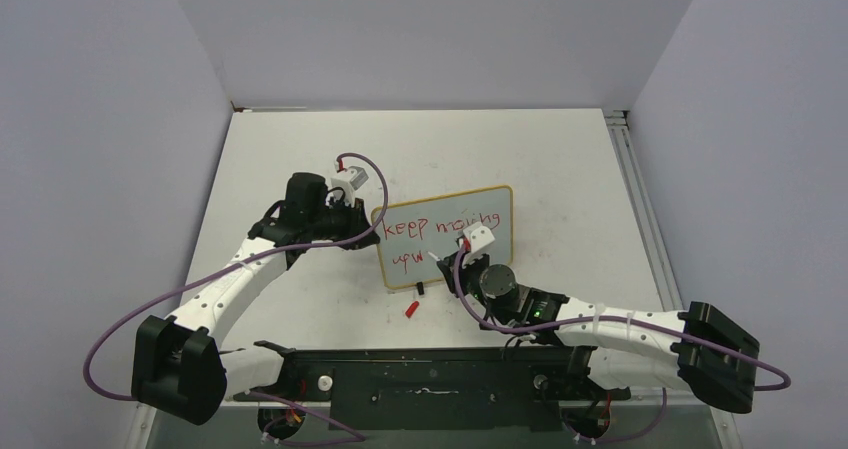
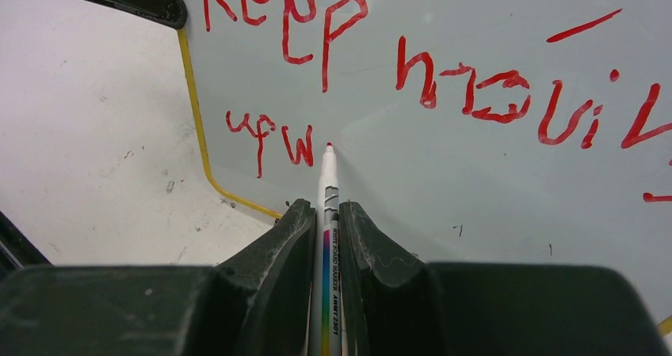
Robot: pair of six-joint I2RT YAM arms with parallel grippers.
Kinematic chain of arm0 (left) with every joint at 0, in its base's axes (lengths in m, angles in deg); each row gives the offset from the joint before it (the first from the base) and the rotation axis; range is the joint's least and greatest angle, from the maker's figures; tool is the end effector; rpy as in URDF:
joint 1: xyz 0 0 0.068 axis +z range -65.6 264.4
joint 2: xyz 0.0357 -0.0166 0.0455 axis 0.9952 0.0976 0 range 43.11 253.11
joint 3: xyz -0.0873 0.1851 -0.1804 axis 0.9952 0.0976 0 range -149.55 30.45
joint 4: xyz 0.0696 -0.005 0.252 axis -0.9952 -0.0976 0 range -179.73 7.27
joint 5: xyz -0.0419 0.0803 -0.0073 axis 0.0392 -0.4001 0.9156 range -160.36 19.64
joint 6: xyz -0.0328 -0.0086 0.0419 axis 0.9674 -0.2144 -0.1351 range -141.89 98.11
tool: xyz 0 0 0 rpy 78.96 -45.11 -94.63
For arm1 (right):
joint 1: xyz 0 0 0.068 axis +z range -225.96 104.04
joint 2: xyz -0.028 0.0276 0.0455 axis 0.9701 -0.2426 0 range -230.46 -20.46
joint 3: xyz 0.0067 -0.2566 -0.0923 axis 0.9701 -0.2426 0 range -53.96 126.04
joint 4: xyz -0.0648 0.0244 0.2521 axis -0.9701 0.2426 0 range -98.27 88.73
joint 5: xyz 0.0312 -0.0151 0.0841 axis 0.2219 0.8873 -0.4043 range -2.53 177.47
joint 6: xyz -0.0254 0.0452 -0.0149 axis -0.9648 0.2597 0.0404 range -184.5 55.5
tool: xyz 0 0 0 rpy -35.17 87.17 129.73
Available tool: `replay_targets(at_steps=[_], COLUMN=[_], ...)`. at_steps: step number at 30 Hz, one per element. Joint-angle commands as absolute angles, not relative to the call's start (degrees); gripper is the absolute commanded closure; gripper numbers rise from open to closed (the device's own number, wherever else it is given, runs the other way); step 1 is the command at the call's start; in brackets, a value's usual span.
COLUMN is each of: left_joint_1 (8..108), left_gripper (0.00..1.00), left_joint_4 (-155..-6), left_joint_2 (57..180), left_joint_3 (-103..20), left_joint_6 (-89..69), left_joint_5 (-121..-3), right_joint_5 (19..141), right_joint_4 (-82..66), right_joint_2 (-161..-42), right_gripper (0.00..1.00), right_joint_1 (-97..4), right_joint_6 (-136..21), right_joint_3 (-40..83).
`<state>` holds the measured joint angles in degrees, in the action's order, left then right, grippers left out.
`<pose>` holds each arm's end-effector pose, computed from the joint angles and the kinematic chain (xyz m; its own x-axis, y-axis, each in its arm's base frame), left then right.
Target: Write a sentence on the whiteboard
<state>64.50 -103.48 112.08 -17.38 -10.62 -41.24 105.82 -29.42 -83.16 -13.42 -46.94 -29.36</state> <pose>0.2326 -0.1026 0.2574 -0.7403 0.0864 -0.6667 0.5030 0.7291 -0.4641 0.1170 0.2006 0.2127 -0.3404 -0.0339 -0.9397 -0.6300 0.7501 0.2011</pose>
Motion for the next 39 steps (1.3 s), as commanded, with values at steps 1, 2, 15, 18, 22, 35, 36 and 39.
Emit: replay_targets(at_steps=[1, 2, 15, 18, 22, 35, 36, 39], left_joint_1=[64.36, 64.36, 64.36, 64.36, 64.36, 64.36, 64.36, 64.36], left_gripper=[1.00, 1.00, 1.00, 1.00, 1.00, 1.00, 1.00, 1.00], left_joint_4=[-103.13, -103.11, -103.11, -103.12, -103.11, -103.09, -103.12, -103.12], left_joint_2=[112.58, 112.67, 112.81, 112.79, 112.75, 112.50, 112.51, 112.43], left_joint_3=[-18.76, -18.74, -18.72, -18.76, -18.76, -18.76, -18.76, -18.70], left_joint_6=[-11.34, -11.34, -11.34, -11.34, -11.34, -11.34, -11.34, -11.34], left_joint_5=[-41.38, -41.36, -41.05, -41.03, -41.01, -41.15, -41.16, -41.14], right_joint_5=[106.34, 106.51, 109.22, 108.49, 106.55, 105.68, 105.81, 106.42], right_joint_4=[-33.32, -33.33, -34.39, -34.49, -35.04, -33.31, -33.17, -32.37], right_joint_2=[-83.59, -83.89, -84.71, -85.14, -85.62, -86.51, -86.47, -86.46], right_gripper=[0.95, 0.95, 0.95, 0.95, 0.95, 0.95, 0.95, 0.95], right_joint_1=[-13.82, -13.82, -14.51, -14.71, -14.73, -14.53, -14.50, -14.35], right_joint_6=[-45.89, -45.88, -46.10, -46.39, -47.17, -46.04, -45.70, -44.85], right_joint_3=[-29.81, -29.73, -29.62, -29.42, -29.20, -29.56, -29.80, -30.36])
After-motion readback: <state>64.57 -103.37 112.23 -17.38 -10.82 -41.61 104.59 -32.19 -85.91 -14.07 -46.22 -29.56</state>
